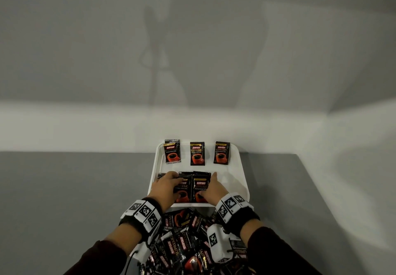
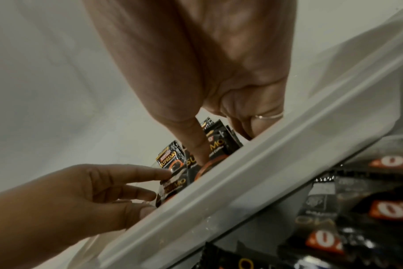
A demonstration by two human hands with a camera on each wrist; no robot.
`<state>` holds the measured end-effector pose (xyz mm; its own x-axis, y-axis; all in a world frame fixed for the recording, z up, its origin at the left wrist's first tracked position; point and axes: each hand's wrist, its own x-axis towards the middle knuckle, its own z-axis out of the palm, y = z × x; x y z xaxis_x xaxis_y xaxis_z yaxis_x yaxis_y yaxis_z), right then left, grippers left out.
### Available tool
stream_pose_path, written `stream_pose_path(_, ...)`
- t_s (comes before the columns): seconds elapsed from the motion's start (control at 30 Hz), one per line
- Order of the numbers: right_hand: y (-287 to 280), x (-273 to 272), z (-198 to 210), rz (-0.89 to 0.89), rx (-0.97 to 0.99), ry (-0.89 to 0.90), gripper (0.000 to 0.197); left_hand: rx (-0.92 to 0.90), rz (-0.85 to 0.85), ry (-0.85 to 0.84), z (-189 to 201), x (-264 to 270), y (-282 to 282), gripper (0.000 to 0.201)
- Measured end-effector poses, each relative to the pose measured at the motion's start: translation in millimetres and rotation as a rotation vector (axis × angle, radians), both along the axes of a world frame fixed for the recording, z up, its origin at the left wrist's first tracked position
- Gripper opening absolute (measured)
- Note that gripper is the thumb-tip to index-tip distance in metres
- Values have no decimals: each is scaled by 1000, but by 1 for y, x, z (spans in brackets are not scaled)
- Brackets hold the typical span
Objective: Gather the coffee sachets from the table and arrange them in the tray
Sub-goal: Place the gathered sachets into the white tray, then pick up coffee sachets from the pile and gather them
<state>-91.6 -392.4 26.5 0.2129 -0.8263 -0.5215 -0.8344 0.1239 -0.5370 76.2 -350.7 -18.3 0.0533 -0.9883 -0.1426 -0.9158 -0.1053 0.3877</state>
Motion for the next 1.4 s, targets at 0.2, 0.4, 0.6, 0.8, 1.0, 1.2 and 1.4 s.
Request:
stream_pose_path(0.2, 19, -38, 19, 1, -106, -126, 79, -181, 62, 298, 41, 6, 37, 45)
stream_pose_path(0.4, 112, -96, 8, 64, -243, -253, 48, -94, 159, 397, 30, 18, 147, 29)
stream_pose_path(0.6, 198, -152, -17, 232, -241, -89, 34, 46, 258, 414, 1, 7, 236, 21)
stream_pose_path(0.8, 251, -180, -31, 301, -78, 31, 53, 68, 54, 415, -8, -26, 271, 22)
stream_pose_path(1.0, 285, -199, -39, 110, -115, 76, 52, 154, -363, 379, -3, -84, 278, 27)
stream_pose_path(1.2, 303, -205, -46, 148, -55, 187, 47, 202, -438, 172, -7, -138, 270, 62)
stream_pose_path(1.4, 297, -213, -46, 129, -50, 65, 36, 283, -262, 171, -21, -157, 270, 43)
